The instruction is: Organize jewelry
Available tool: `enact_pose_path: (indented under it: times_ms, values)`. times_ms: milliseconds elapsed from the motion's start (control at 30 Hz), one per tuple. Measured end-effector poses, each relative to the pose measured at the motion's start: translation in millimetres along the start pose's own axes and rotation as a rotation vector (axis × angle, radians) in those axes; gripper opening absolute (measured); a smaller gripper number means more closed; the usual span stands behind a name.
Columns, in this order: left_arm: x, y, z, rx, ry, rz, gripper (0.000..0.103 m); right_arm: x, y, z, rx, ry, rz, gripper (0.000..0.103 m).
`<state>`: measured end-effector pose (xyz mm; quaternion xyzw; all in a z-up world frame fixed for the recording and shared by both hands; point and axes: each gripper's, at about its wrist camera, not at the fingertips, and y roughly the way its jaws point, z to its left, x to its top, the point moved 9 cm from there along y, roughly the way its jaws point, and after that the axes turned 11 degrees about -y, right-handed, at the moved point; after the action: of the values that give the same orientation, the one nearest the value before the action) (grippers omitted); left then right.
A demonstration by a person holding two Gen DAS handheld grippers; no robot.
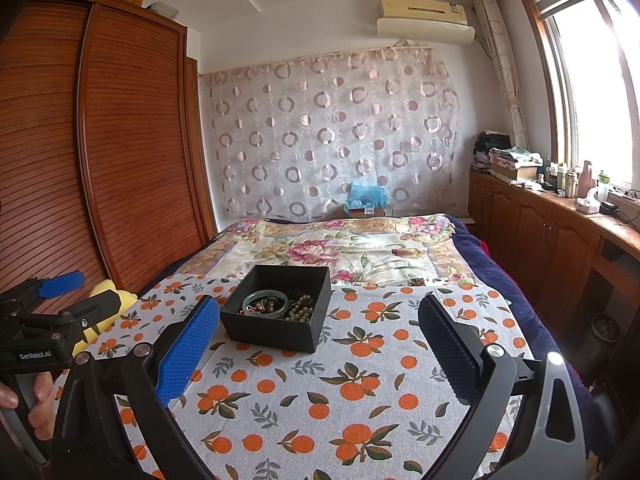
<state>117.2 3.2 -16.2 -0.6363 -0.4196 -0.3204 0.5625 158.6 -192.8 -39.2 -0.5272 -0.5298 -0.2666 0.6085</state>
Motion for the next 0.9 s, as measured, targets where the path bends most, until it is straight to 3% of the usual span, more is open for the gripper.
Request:
enact_pose_path:
  times_ms: [900]
  values:
    - [1.7, -0.9, 2.4, 0.004, -0.003, -0.011, 0.095, -1.1, -0.7, -1.2, 0.0, 0.002, -0.002, 0.1]
